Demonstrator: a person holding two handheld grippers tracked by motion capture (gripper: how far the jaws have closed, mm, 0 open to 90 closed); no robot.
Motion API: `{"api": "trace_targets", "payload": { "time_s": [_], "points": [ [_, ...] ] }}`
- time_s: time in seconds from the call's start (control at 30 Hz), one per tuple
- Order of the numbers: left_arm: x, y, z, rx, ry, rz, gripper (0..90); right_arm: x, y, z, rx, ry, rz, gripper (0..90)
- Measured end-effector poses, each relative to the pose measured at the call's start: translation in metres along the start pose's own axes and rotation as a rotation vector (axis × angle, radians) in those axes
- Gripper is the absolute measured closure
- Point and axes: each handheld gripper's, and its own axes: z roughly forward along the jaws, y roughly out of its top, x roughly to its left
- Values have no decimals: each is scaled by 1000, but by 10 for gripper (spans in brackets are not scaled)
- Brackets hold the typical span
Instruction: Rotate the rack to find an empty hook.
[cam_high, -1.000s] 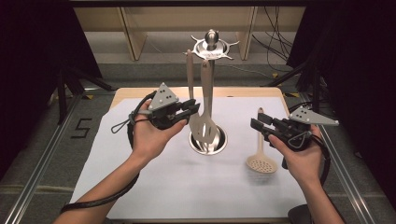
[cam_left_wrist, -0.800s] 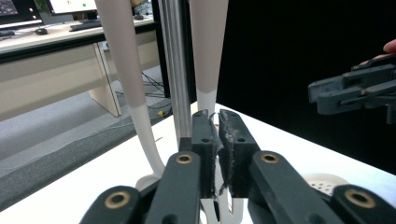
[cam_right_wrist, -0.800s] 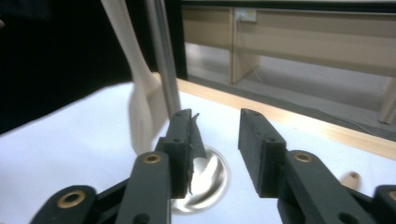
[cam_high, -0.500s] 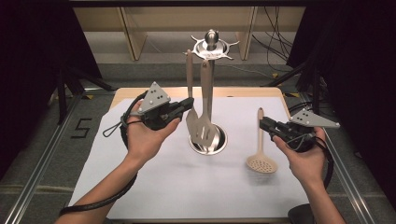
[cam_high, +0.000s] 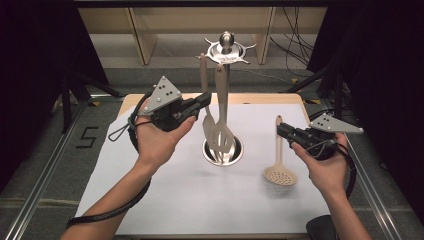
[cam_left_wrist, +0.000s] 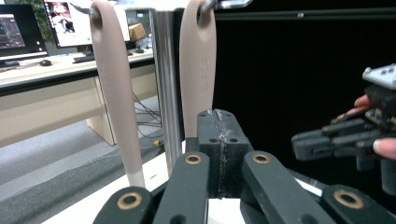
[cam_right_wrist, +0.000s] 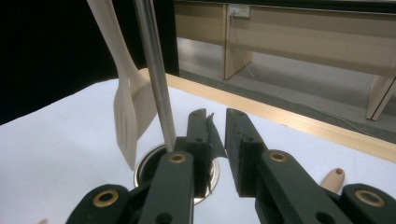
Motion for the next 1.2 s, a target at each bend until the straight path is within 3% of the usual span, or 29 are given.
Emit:
{"api": "trace_targets", "payload": {
  "time_s": [0.07, 0.1, 0.23, 0.33, 0.37, 0.4, 0.43, 0.47, 0.57, 0.67, 0.7, 0.77, 0.83, 0.9, 0.97, 1.0, 1.1, 1.2],
  "points": [
    [-2, 4, 2, -13, 0, 3, 893, -3, 0, 1, 1, 1, -12, 804],
    [-2, 6, 2, -15, -3, 3, 893, -2, -1, 1, 10, 1, 13, 804],
    [-4, 12, 6, -33, -8, -2, 893, -3, -2, -1, 8, -1, 20, 802],
    [-6, 17, 9, -44, -17, 5, 893, -4, -2, -3, 8, -10, -1, 801],
    [-7, 18, 10, -57, -17, 0, 893, -2, -3, -4, 11, -10, 21, 801],
    [-7, 19, 11, -62, -15, -1, 893, -3, -3, -4, 3, -17, -7, 800],
    [-8, 20, 11, -60, -19, 1, 893, -1, -5, -4, -12, -24, 4, 800],
    [-9, 22, 12, -66, -20, -4, 893, -1, -4, -5, 8, -13, 11, 799],
    [-11, 28, 13, -77, -19, 6, 893, 1, -4, -6, 6, -14, 2, 798],
    [-12, 34, 14, -93, -12, 15, 893, 3, -2, -8, 3, -13, 23, 796],
    [-12, 35, 14, -92, -10, 20, 893, 1, -2, -7, -8, -11, 5, 796],
    [-13, 36, 15, -93, -2, 25, 893, 0, -1, -7, -7, -10, -5, 794],
    [-13, 36, 17, -91, -3, 20, 893, 3, -3, -6, -13, -23, 27, 792],
    [-12, 36, 19, -89, -2, 23, 893, 0, -2, -6, -8, -13, -13, 789],
    [-12, 36, 21, -93, 1, 19, 893, 0, -2, -6, -8, -15, -14, 788],
    [-12, 36, 22, -91, 1, 21, 893, 1, -2, -6, -1, -10, 7, 788],
    [-10, 36, 24, -90, 5, 16, 893, 1, -2, -6, -21, -23, 10, 787],
    [-11, 36, 24, -92, 7, 18, 893, 2, -2, -7, -1, -9, 19, 785]
  ]
}}
